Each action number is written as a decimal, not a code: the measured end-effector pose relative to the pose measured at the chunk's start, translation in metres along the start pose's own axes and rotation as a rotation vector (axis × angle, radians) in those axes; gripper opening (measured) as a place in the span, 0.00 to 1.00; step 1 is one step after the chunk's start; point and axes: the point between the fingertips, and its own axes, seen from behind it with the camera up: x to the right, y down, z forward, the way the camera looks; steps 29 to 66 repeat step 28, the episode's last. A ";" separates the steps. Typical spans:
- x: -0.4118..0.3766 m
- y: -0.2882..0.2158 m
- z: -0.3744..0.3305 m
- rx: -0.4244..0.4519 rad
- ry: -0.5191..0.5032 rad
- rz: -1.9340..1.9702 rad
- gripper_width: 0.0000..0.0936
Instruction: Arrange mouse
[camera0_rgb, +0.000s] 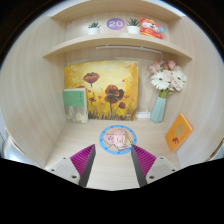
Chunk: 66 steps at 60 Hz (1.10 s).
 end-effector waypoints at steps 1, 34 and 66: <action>-0.001 0.002 -0.002 0.001 -0.002 0.001 0.75; -0.001 0.013 -0.037 0.039 -0.011 -0.005 0.75; -0.001 0.013 -0.037 0.039 -0.011 -0.005 0.75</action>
